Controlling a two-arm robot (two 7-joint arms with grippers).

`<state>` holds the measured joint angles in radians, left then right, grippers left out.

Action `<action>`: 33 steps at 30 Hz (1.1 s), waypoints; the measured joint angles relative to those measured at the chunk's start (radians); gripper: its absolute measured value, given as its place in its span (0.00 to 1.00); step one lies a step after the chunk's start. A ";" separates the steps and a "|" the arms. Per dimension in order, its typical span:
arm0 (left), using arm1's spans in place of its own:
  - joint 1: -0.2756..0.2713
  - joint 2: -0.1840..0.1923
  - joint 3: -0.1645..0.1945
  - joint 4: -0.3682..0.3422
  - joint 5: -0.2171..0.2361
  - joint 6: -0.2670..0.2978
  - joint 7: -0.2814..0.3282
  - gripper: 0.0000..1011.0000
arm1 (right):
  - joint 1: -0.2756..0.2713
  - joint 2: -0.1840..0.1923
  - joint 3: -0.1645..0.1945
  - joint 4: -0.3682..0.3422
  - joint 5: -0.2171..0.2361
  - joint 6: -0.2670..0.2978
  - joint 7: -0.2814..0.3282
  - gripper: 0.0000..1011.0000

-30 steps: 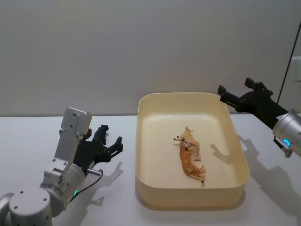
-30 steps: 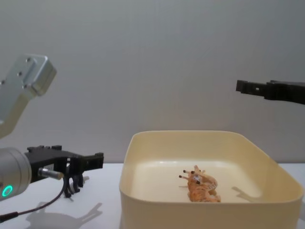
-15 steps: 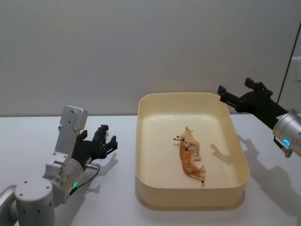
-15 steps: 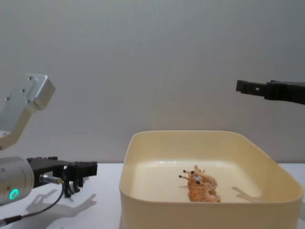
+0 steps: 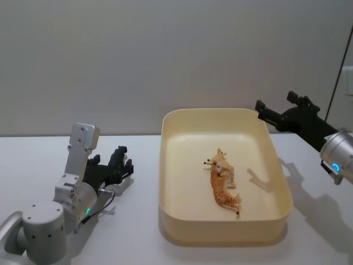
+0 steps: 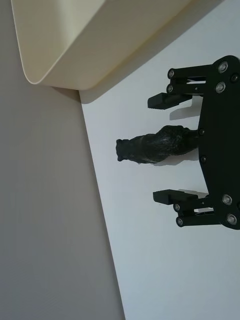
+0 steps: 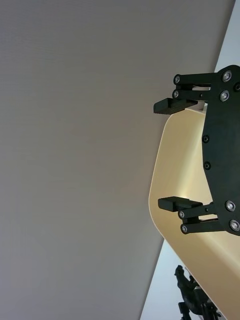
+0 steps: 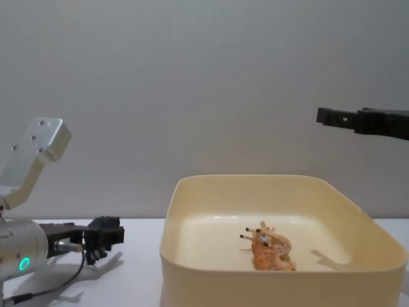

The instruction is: Pick up the toy alternately with two hands and place it into the central storage box.

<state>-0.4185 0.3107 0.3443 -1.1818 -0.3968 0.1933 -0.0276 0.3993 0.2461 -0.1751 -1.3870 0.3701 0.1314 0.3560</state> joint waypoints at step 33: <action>-0.012 -0.010 -0.005 -0.003 0.003 -0.006 -0.023 0.29 | 0.000 0.000 0.000 0.000 0.000 0.000 0.000 0.99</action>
<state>-0.4302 0.3007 0.3398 -1.1851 -0.3940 0.1876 -0.0509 0.3993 0.2461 -0.1751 -1.3870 0.3702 0.1314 0.3560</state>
